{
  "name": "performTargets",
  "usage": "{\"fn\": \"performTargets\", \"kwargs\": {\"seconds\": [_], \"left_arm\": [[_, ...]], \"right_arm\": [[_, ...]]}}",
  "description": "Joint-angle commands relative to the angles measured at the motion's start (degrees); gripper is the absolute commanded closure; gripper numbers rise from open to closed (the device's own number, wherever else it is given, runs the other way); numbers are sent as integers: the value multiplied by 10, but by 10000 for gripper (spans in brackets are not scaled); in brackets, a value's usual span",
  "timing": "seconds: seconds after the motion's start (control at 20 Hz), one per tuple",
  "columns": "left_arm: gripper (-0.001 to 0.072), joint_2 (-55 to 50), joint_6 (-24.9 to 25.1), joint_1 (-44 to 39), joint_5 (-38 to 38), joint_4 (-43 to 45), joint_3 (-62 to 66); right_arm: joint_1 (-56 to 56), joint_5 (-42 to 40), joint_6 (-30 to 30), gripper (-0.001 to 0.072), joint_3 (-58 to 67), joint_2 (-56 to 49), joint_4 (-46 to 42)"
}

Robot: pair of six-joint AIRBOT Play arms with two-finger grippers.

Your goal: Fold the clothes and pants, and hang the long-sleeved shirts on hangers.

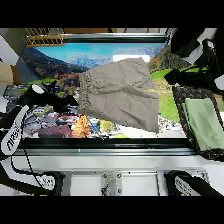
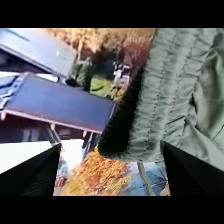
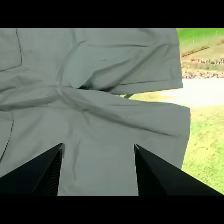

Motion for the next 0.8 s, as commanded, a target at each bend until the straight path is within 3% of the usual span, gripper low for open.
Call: {"fn": "performTargets", "kwargs": {"seconds": [0.0, 0.3, 0.35, 0.4, 0.45, 0.6, 0.75], "left_arm": [[34, -17, 63, 0, 28, -103, -48], [37, -23, 66, -44, 35, -93, -31], [173, -23, 64, -54, 36, -82, -31], [448, -23, 64, -61, 34, -67, -31], [676, -22, 64, -63, 27, -59, -31], [695, 0, 64, -64, 12, -43, -33], [695, 50, 64, -67, 10, -30, -67]], "right_arm": [[6, 13, 0, 245, -23, 20, 4], [6, 16, 0, 245, -23, 19, 5], [6, 18, 0, 246, -23, 19, 5], [5, 23, 0, 245, -23, 20, 5], [3, 32, 0, 245, -23, 20, 4], [-11, 69, 12, 247, -27, 27, -22], [-42, 136, 136, 247, -87, 46, -93]]}}
